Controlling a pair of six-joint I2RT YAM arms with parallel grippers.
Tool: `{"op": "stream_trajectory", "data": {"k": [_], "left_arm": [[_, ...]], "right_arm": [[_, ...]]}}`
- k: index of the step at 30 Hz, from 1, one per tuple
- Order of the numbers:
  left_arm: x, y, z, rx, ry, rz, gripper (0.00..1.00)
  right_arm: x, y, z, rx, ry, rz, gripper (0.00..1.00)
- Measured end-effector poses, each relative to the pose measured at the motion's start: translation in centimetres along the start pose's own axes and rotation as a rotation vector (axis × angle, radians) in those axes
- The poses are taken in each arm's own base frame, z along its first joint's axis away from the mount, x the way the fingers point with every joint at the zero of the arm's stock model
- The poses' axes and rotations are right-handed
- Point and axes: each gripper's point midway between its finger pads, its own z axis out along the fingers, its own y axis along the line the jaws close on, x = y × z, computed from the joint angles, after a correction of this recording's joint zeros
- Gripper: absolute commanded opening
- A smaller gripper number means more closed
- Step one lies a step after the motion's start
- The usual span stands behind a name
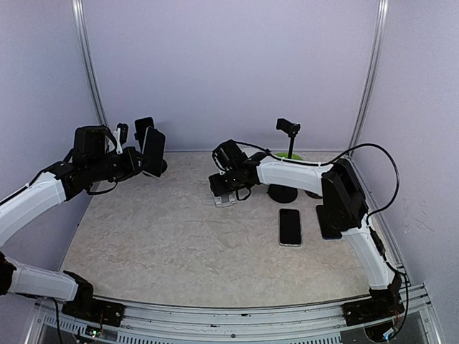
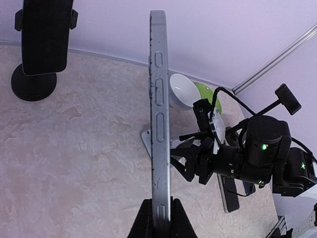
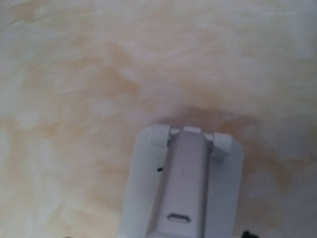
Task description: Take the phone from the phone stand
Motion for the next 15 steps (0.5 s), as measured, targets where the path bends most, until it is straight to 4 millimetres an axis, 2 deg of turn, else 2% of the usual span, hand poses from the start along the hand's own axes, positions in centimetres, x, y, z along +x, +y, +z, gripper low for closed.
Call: {"op": "stream_trajectory", "data": {"k": [9, 15], "left_arm": [[0.6, -0.2, 1.0, 0.029, 0.029, 0.012, 0.00], [1.0, -0.2, 1.8, 0.052, 0.043, 0.011, 0.00]], "right_arm": [[-3.8, -3.5, -1.6, 0.118, -0.082, 0.164, 0.26], [-3.0, -5.1, -1.6, 0.170, -0.055, 0.236, 0.29]]}}
